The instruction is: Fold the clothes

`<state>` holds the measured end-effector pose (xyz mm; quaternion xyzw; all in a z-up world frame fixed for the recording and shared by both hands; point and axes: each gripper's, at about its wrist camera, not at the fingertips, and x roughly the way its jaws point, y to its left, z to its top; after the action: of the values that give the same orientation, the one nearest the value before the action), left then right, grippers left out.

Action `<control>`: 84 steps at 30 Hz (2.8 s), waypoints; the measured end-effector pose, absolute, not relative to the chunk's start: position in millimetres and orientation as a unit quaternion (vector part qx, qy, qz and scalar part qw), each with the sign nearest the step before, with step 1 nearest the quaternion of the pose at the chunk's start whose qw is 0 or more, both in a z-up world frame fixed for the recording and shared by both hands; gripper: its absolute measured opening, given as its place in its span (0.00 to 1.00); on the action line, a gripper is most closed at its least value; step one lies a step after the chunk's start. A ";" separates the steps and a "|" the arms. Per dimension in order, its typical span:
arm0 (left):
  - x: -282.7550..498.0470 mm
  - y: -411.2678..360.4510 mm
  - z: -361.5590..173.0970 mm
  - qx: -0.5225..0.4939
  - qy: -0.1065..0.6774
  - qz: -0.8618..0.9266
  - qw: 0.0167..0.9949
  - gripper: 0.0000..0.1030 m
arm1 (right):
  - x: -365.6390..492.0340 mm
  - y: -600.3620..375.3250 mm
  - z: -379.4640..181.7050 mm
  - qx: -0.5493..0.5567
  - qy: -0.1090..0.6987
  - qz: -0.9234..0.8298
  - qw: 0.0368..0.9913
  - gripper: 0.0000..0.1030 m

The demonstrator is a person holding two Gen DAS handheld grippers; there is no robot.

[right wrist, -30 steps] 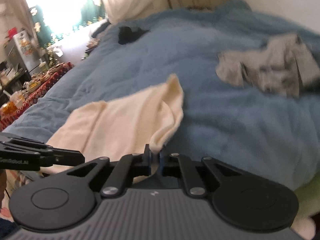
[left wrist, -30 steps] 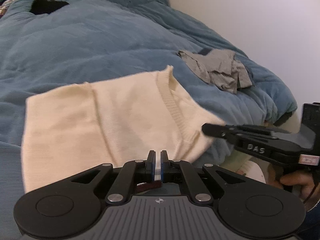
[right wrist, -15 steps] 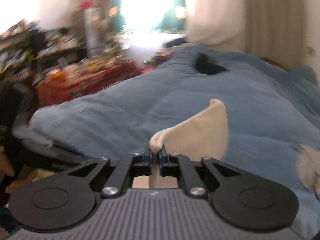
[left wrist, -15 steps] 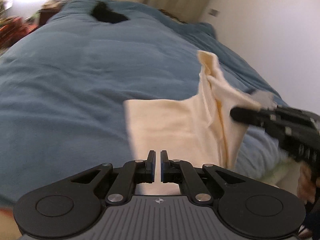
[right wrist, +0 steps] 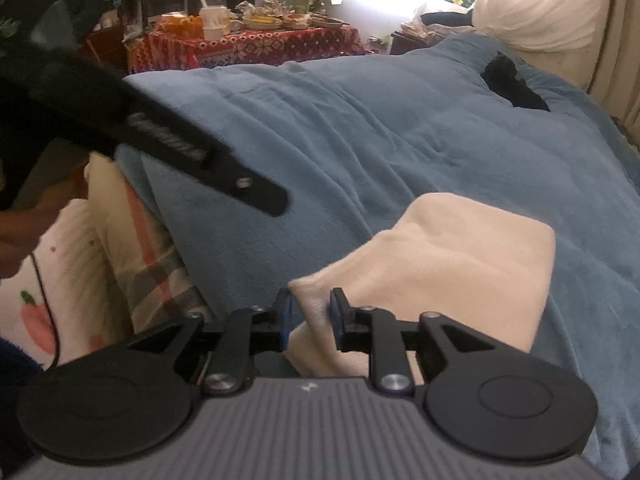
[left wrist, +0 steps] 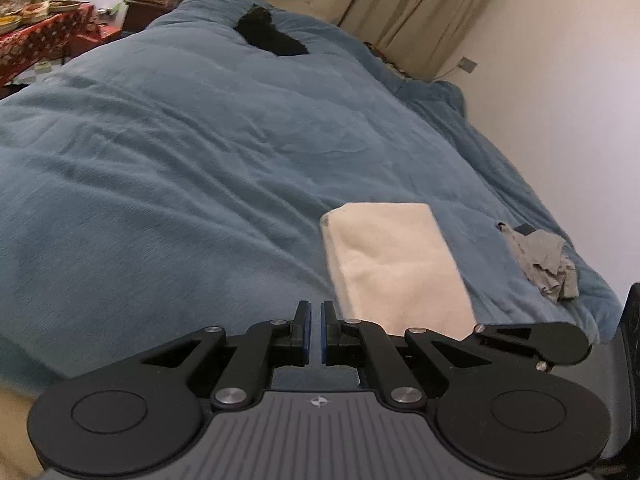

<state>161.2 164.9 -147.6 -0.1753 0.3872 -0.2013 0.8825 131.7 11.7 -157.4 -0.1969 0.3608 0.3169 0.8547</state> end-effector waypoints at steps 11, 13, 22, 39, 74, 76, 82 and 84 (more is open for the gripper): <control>161.9 146.7 -151.4 -0.193 0.407 -0.239 0.860 0.13 | 110.5 -27.7 -130.5 -0.164 0.350 0.310 0.869 0.24; 159.5 143.1 -152.3 -0.203 0.412 -0.246 0.853 0.23 | 104.6 -40.1 -125.7 -0.168 0.346 0.297 0.874 0.24; 163.2 130.2 -168.2 -0.214 0.447 -0.243 0.834 0.32 | 94.2 -100.2 -137.7 -0.178 0.368 0.232 0.883 0.33; 161.3 104.7 -174.5 -0.182 0.462 -0.270 0.825 0.11 | 106.1 -122.2 -160.2 -0.136 0.391 0.211 0.885 0.11; 265.6 75.9 -155.3 -0.142 0.412 -0.281 0.855 0.07 | 245.1 -111.4 -135.6 -0.090 0.358 0.250 0.895 0.15; 272.1 73.3 -167.4 -0.136 0.421 -0.272 0.854 0.06 | 258.7 -104.3 -147.7 -0.095 0.363 0.248 0.893 0.15; 270.7 80.4 -186.5 -0.141 0.431 -0.255 0.854 0.06 | 270.8 -110.4 -187.1 -0.080 0.388 0.237 0.887 0.12; 272.6 82.6 -181.0 -0.145 0.420 -0.250 0.860 0.05 | 272.3 -108.6 -183.0 -0.082 0.383 0.237 0.889 0.12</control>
<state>272.6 82.6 -181.0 -0.1447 0.4203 -0.2496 0.8603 272.3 -108.6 -183.0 -0.0817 0.3828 0.2374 0.8891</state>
